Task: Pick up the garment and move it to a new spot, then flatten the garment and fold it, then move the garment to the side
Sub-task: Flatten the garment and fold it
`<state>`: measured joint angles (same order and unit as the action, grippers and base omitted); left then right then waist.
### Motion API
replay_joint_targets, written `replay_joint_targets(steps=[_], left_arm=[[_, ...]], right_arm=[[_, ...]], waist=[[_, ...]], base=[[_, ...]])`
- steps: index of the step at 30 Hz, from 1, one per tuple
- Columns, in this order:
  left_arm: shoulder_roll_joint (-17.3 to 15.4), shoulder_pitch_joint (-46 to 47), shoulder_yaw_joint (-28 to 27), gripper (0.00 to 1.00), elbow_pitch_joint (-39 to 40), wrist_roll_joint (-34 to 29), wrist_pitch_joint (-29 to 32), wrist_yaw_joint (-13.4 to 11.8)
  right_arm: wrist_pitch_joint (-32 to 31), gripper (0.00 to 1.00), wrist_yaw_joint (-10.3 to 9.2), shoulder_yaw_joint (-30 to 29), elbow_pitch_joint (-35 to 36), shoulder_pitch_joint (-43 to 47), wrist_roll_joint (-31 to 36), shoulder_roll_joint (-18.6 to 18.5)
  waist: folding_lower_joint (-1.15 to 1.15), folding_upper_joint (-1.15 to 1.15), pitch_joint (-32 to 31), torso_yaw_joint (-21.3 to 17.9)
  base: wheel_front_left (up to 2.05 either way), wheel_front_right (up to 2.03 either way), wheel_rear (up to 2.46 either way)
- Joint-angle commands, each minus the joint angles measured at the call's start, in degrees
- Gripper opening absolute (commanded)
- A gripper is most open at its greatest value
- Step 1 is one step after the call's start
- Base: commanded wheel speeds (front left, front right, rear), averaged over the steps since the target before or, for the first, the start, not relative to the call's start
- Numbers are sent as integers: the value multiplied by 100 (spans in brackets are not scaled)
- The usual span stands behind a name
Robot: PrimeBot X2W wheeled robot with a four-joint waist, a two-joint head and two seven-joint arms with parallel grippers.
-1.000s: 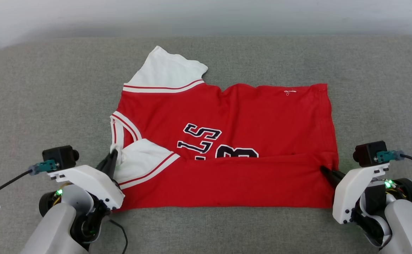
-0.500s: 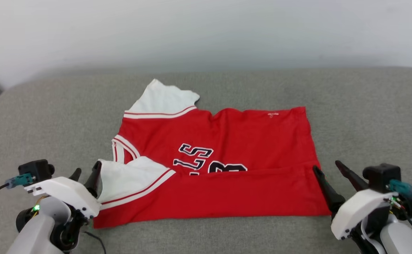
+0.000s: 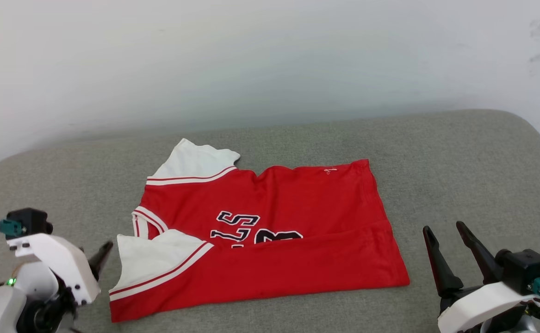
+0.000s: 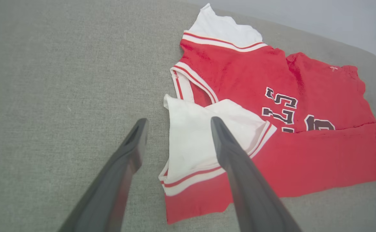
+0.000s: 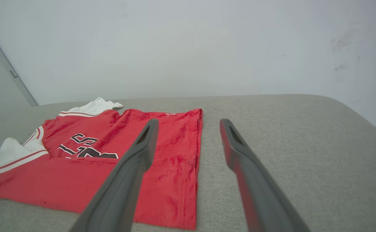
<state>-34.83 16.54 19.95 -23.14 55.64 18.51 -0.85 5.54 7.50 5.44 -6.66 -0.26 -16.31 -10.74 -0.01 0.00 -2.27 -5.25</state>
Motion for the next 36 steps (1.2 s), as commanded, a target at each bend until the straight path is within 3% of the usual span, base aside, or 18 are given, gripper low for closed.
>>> replay_joint_targets(steps=[1, 7, 10, 14, 19, 20, 21, 22, 23, 30, 36], left_arm=[[-113, -196, 70, 100, 143, 86, 374, -127], [-319, -587, 172, 100, 471, 429, 1271, -361], [-307, -682, 149, 100, 568, 535, 1400, -441], [-186, -605, 117, 100, 468, 602, 1316, -376], [233, -573, 283, 100, 105, 734, 1333, -246], [343, -570, 327, 84, 27, 785, 1358, -186], [428, -569, 374, 44, -66, 821, 1397, -119], [497, -565, 403, 12, -145, 833, 1379, -74], [548, -554, 415, 0, -222, 829, 1324, -33], [571, -325, 332, 0, -448, 700, 894, 182], [418, -76, 230, 0, -93, 539, 654, 142]], right_arm=[[-47, 100, -2, -51, 140, 124, 48, 81], [-186, 100, -2, -134, 337, 229, 99, 234], [-254, 100, -2, -149, 387, 170, 72, 279], [-317, 100, -2, -177, 396, 27, 6, 285], [-463, 100, -2, -265, 302, -84, -104, 214], [-502, 100, -2, -286, 284, -103, -145, 195], [-535, 100, -2, -305, 276, -131, -179, 166], [-596, 100, -2, -344, 246, -149, -208, 141], [-680, 100, -2, -361, 219, -156, -270, 117], [-1646, 100, -2, -453, 22, -344, -846, -239], [-3509, 100, -2, -286, -457, -756, -1479, -607]], waist=[[1, 0, 48, -51], [1, 0, 264, -121], [1, 0, 464, -144], [1, 0, 721, -154], [1, 0, 879, -168], [1, 0, 893, -167], [1, 0, 898, -163], [1, 0, 894, -158], [1, 0, 887, -154], [1, 0, 766, -27], [1, 0, 790, 173]], base=[[0, 0, 0], [0, 0, 0], [0, 0, 0], [0, 0, 0], [0, 0, 0], [0, 0, 0], [0, 0, 0], [0, 0, 0], [0, 0, 0], [0, 0, 0], [0, 0, 0]])
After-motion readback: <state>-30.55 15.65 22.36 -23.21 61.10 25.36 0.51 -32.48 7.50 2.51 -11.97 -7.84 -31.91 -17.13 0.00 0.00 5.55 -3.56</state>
